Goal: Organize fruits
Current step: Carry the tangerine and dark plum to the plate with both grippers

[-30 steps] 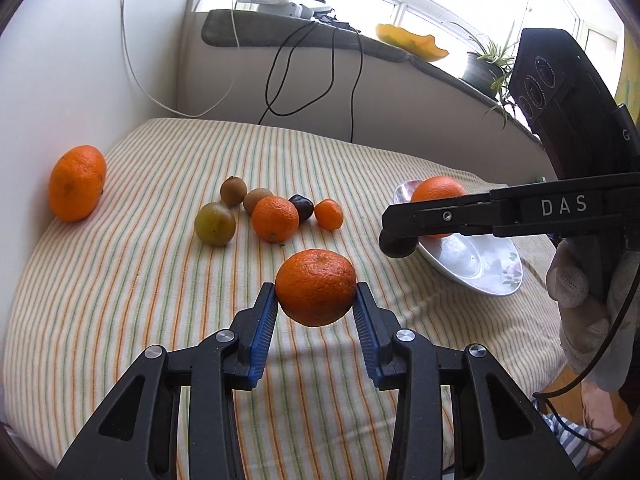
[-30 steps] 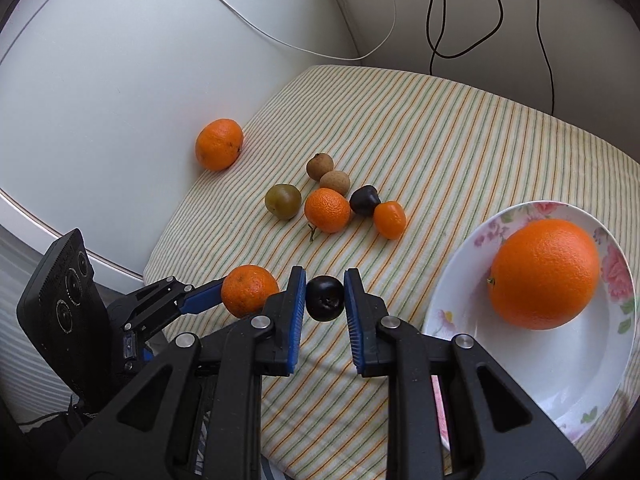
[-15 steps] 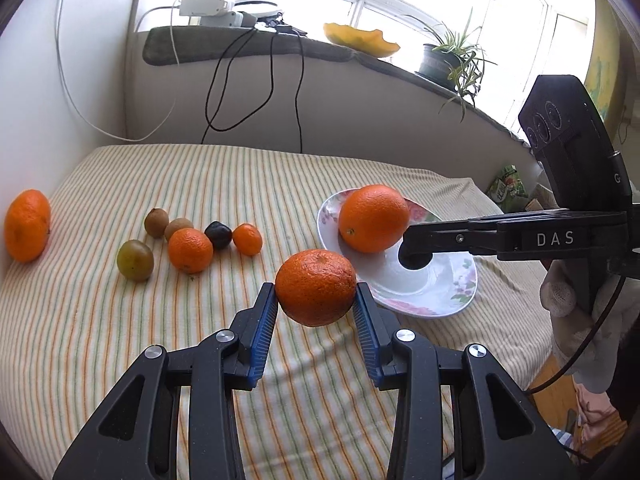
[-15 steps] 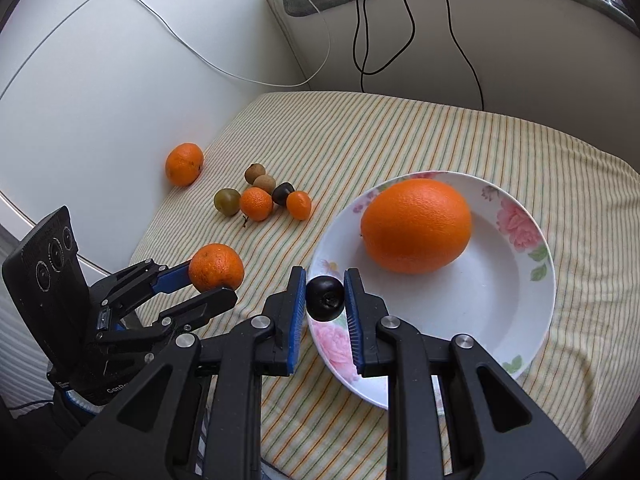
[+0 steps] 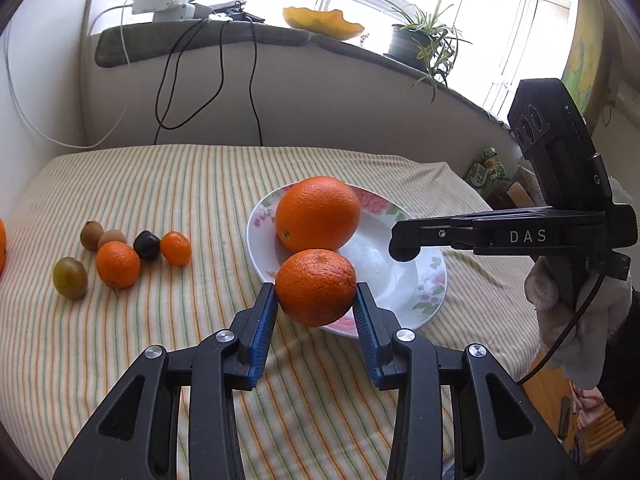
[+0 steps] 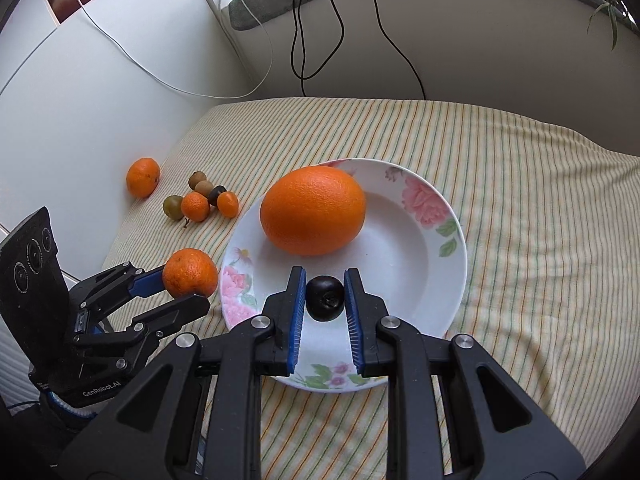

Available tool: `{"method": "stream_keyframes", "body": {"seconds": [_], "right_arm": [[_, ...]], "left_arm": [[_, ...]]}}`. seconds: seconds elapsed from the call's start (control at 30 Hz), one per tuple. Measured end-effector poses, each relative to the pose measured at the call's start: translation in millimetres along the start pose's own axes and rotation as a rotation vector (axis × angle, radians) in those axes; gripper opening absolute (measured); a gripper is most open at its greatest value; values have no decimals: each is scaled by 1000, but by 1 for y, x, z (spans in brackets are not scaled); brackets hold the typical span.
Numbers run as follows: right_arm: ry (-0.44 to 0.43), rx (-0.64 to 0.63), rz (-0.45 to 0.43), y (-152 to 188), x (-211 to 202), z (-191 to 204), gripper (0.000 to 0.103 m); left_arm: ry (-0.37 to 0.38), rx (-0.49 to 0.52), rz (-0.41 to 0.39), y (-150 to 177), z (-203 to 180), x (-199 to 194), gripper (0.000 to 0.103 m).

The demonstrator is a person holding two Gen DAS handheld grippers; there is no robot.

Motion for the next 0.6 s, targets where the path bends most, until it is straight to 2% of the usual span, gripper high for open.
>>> {"method": "stream_keyframes", "body": {"seconds": [0.3, 0.6], "right_arm": [[49, 11, -14, -4, 2, -22, 20], [76, -1, -20, -5, 4, -27, 20]], "left_arm": [[19, 28, 30, 0, -17, 19, 37], [24, 53, 48, 3, -27, 28, 37]]}}
Point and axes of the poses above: each gripper's, at about its wrist camera, not at the fingertips, and x roughly the way its jaws point, z to its left, y to its underside, the point moved 8 cm from there along x, roughly the way its jaws point, and after that the axes turned 1 degree about x, right-handed, at the moved point
